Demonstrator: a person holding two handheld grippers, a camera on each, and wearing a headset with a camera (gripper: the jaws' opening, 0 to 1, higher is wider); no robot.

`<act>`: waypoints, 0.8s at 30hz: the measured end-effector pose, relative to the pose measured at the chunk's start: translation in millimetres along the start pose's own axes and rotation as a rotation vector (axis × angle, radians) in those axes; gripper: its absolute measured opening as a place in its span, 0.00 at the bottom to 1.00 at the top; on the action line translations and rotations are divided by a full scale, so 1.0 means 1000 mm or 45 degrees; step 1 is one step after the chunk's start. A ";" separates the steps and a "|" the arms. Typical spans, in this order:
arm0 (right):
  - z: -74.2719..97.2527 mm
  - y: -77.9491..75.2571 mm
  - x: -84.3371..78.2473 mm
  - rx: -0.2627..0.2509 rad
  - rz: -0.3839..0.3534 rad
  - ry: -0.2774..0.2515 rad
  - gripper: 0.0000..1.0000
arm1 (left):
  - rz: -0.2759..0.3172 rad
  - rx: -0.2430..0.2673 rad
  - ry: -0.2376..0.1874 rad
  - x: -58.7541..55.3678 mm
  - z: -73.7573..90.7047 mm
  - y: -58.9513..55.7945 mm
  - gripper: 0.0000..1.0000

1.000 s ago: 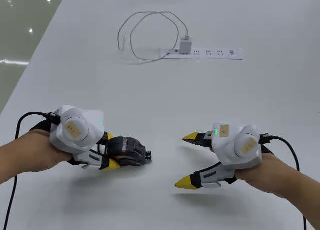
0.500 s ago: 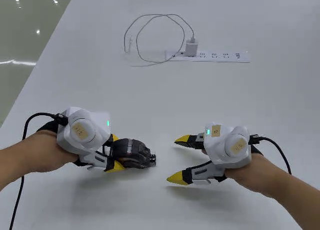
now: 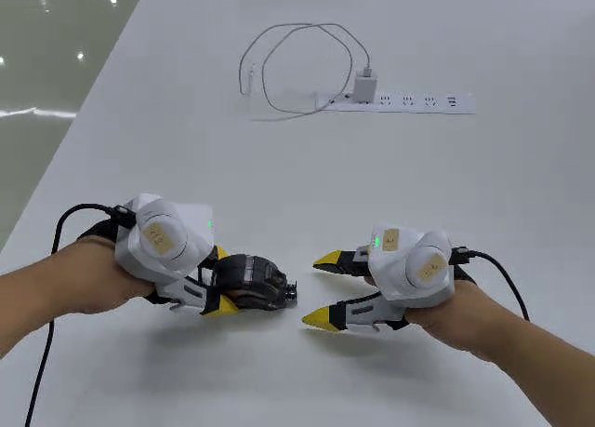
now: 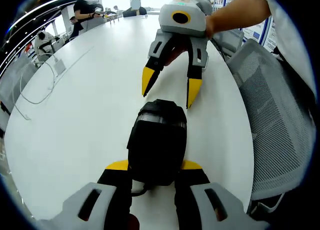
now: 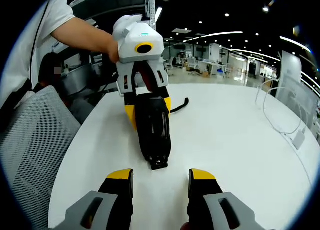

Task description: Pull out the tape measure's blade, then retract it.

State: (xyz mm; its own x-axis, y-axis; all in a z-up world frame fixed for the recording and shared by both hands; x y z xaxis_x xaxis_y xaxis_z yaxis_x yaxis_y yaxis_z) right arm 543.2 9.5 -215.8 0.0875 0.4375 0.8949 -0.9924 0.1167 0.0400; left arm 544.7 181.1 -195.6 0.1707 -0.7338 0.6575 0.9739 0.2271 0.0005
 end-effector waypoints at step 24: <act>-0.019 0.001 0.002 0.048 0.042 -0.042 0.19 | 0.000 -0.004 -0.004 0.000 0.000 -0.001 0.28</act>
Point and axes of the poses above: the centre of the closed fingertips' face, and the gripper's own axes: z roughly backward along the fingers, y roughly to its left, x roughly out of its top, the point moved 7 cm from there along z, roughly backward along the fingers, and after that the axes turned 8 degrees about -y, right-handed, at the moved point
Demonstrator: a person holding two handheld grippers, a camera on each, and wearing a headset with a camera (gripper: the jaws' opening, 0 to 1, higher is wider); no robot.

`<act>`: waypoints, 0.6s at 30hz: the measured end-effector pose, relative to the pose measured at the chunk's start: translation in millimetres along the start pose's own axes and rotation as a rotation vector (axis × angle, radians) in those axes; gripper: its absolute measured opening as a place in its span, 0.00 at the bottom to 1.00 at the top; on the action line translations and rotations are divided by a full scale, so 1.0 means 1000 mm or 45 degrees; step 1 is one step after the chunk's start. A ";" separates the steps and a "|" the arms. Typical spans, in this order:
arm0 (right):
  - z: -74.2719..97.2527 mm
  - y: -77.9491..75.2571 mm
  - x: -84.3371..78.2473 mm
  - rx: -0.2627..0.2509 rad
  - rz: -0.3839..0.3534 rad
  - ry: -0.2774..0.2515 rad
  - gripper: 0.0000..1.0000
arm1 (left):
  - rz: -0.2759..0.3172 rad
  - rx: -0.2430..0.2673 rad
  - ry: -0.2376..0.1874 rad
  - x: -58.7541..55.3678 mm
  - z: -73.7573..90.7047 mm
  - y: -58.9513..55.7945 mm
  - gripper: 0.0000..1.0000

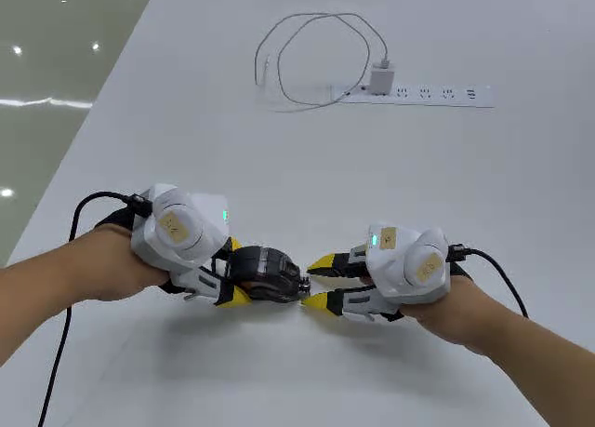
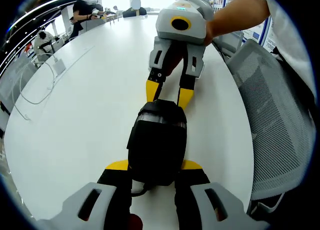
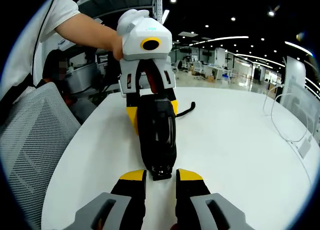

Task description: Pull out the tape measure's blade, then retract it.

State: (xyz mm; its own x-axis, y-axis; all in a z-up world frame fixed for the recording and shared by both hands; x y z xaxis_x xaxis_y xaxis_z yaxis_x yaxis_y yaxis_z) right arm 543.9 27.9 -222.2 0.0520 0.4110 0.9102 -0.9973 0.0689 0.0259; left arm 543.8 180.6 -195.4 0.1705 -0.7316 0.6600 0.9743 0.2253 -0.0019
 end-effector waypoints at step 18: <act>-0.004 -0.001 -0.003 0.011 0.006 -0.009 0.12 | 0.001 0.001 -0.007 0.000 0.000 0.001 0.28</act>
Point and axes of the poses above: the centre of the closed fingertips' face, and the gripper's own axes: z roughly backward along the fingers, y roughly to its left, x roughly out of its top, the point moved 7 cm from there along z, roughly backward along the fingers, and after that the axes turned 8 degrees about -y, right-handed, at the moved point
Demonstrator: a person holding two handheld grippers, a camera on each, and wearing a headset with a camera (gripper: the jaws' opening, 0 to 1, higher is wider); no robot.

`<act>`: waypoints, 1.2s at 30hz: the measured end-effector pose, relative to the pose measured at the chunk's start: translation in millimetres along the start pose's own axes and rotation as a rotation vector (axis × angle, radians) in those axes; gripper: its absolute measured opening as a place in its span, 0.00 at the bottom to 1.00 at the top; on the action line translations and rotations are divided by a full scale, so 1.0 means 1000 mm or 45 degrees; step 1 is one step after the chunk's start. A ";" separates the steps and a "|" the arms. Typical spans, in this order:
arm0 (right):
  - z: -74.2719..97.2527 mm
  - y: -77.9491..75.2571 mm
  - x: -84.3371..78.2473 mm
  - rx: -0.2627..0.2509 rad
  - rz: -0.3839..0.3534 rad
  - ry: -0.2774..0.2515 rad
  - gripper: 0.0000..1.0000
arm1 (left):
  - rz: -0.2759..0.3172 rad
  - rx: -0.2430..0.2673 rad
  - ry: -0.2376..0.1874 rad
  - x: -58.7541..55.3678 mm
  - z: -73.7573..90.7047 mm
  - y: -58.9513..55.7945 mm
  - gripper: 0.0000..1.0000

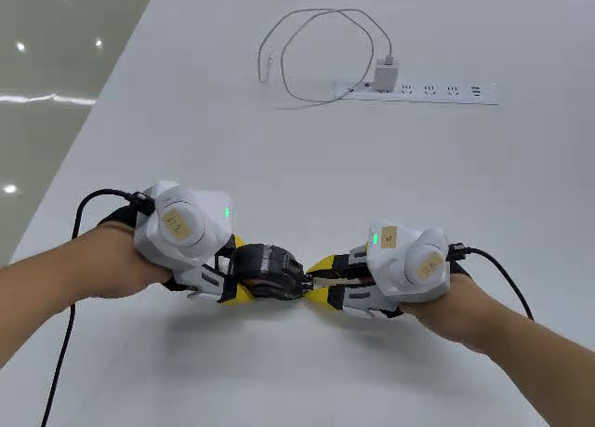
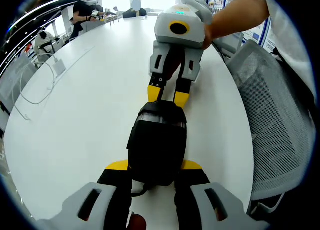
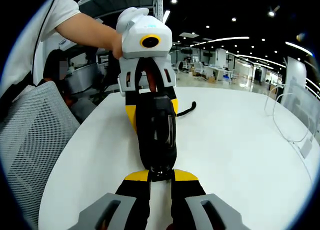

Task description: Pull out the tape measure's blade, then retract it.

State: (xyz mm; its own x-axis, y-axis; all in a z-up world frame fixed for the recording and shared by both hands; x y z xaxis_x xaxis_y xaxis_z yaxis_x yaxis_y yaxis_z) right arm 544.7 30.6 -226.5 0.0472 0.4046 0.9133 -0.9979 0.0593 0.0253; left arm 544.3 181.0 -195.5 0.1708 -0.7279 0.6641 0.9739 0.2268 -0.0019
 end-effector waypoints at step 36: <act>0.001 0.003 -0.001 0.000 0.039 0.020 0.08 | -0.045 0.000 0.019 0.000 0.001 0.000 0.27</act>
Point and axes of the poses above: the centre of the closed fingertips' face, and the gripper's own axes: z roughly backward along the fingers, y roughly to its left, x roughly out of its top, the point moved 7 cm from there along z, roughly backward along the fingers, and after that the axes turned 8 degrees about -y, right-handed, at the moved point
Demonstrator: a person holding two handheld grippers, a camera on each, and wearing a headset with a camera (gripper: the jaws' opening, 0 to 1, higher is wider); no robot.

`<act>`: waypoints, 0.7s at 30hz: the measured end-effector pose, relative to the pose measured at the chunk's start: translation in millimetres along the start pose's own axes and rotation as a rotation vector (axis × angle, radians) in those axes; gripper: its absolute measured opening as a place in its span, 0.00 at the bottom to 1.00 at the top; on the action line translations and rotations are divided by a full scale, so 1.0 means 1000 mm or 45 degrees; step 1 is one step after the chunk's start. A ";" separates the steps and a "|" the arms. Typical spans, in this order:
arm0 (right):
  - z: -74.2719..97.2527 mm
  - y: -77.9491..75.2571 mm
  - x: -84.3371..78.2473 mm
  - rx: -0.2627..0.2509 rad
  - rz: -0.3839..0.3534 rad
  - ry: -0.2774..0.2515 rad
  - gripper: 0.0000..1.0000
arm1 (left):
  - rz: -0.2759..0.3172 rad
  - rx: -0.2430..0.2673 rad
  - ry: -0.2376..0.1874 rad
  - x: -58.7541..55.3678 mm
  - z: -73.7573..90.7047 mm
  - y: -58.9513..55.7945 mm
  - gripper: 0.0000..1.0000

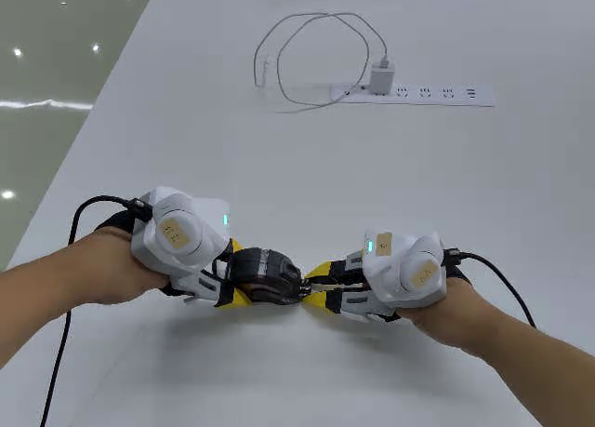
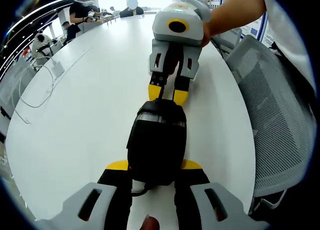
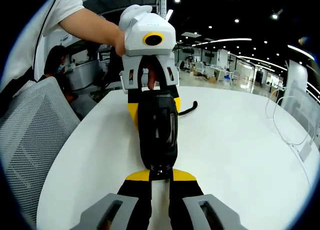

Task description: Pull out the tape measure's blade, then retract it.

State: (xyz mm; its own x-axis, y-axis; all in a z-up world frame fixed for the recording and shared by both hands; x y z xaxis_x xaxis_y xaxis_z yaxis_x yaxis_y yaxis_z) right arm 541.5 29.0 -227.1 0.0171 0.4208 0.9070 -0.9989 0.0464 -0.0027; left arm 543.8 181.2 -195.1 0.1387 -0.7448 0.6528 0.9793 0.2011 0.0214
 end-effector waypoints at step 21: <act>0.008 -0.001 -0.002 0.000 0.002 0.011 0.07 | 0.003 -0.004 0.004 0.000 0.000 0.000 0.27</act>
State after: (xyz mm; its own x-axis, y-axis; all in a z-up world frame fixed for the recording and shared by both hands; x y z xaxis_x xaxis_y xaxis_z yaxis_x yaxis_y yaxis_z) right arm 542.4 20.3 -225.7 0.0162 0.4286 0.9034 -0.9989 0.0460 -0.0039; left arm 544.0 181.6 -195.0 0.1417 -0.7461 0.6506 0.9794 0.2010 0.0172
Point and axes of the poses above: the centre of the closed fingertips' face, and the gripper's own axes: z roughly backward along the fingers, y roughly to its left, x roughly out of its top, the point moved 7 cm from there along z, roughly backward along the fingers, and after that the axes turned 8 degrees about -y, right-handed, at the moved point
